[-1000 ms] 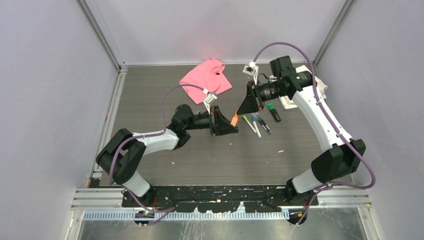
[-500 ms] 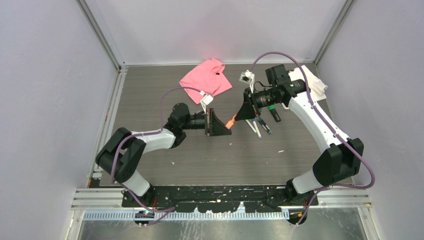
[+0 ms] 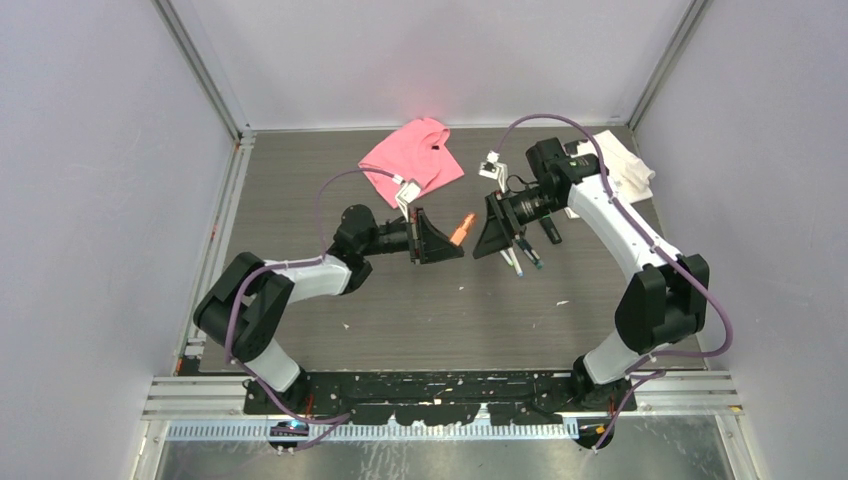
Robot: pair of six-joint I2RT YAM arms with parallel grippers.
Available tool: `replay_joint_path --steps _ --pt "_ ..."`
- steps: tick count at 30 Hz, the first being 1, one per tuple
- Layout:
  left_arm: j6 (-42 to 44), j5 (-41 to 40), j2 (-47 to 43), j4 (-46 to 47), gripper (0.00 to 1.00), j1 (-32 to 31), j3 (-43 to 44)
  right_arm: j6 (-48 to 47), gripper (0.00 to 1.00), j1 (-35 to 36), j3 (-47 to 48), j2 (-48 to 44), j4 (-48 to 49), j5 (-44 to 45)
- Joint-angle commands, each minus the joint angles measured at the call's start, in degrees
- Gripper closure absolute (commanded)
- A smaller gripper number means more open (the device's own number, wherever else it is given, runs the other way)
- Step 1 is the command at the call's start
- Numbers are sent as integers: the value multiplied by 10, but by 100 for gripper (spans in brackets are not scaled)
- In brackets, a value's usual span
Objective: Insert the pens into the pen caps
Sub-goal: Place the pen at the center of the board.
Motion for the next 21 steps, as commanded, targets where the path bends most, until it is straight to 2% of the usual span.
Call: replay_joint_path --steps 1,7,10,12,15,18,21 --pt "15 -62 -21 79 99 3 -37 -35 32 -65 41 -3 -89 -49" --pt "-2 -87 16 92 99 2 -70 -76 28 -119 30 -25 -103 -45" --pt "-28 -144 48 88 99 -8 -68 -15 28 -150 -32 -58 -18 -29" --pt "-59 -201 78 69 99 -21 -62 35 28 -174 -75 -75 49 -30" --pt "-131 -294 133 22 99 -40 -44 67 28 -202 -114 -90 98 -31" --pt "-199 -340 180 -38 99 -62 -9 76 28 -214 -129 -95 111 -31" --pt "-218 -370 203 -109 99 -87 37 87 28 -220 -136 -96 126 -31"
